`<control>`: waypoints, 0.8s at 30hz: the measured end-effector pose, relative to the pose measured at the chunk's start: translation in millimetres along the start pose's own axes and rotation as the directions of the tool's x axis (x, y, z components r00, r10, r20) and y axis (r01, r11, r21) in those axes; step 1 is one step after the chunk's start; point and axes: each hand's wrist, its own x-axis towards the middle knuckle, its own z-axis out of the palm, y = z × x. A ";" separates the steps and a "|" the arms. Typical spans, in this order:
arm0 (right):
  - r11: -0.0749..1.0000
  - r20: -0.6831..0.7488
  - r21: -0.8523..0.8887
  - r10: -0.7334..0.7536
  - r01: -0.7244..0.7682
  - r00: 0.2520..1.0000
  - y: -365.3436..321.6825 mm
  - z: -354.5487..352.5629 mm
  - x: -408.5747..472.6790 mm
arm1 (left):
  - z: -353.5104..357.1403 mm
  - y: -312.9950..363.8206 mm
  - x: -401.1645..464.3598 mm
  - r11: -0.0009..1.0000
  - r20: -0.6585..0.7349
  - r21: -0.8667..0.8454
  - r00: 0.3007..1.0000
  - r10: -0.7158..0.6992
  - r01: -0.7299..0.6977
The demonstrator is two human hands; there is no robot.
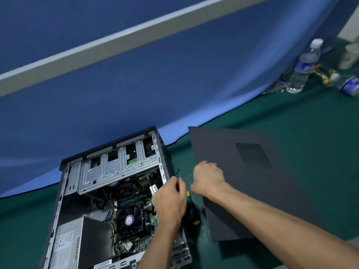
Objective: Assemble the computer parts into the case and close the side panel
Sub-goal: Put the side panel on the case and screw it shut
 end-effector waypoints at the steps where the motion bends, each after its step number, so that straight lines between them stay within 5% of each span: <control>1: 0.998 -0.038 0.040 -0.055 0.057 0.998 -2.6 -6.4 -6.2 | -0.9 -0.1 -0.9 1.000 0.010 0.001 1.000 -0.015 0.015; 6: 0.953 -0.144 0.142 -0.248 0.268 0.958 -18.4 -30.2 -33.8 | -18.2 7.2 8.5 0.905 0.146 -0.280 0.946 -0.291 0.321; 9: 0.934 -0.173 0.151 -0.297 0.324 0.939 -29.3 -45.4 -38.7 | -42.0 16.7 29.8 0.484 0.476 -0.628 0.792 -0.382 0.610; 11: 0.914 -0.195 0.178 -0.329 0.363 0.924 -35.3 -53.0 -40.9 | -57.1 22.9 42.2 0.175 0.682 -0.667 0.688 -0.248 0.724; 13: 0.889 -0.196 0.228 -0.357 0.396 0.913 -38.4 -54.6 -41.0 | -64.1 29.2 51.3 0.028 0.765 -0.637 0.636 -0.105 0.770; 16: 0.856 -0.157 0.347 -0.350 0.383 0.924 -30.8 -54.7 -34.6 | -65.3 35.0 60.3 0.151 0.780 -0.600 0.617 -0.106 0.785; 18: 0.739 -0.065 0.611 -0.310 0.283 0.949 -17.5 -53.4 -24.6 | -64.4 36.8 61.0 0.281 0.763 -0.551 0.611 -0.212 0.786; 20: 0.628 0.014 0.763 -0.256 0.155 0.967 -0.6 -48.9 -12.8 | -60.3 38.0 58.7 0.290 0.693 -0.563 0.633 -0.345 0.774; 24: 0.699 -0.054 0.709 -0.075 0.091 0.996 36.5 -40.8 4.0 | -66.2 43.3 58.5 0.348 0.543 -0.639 0.722 -0.429 0.686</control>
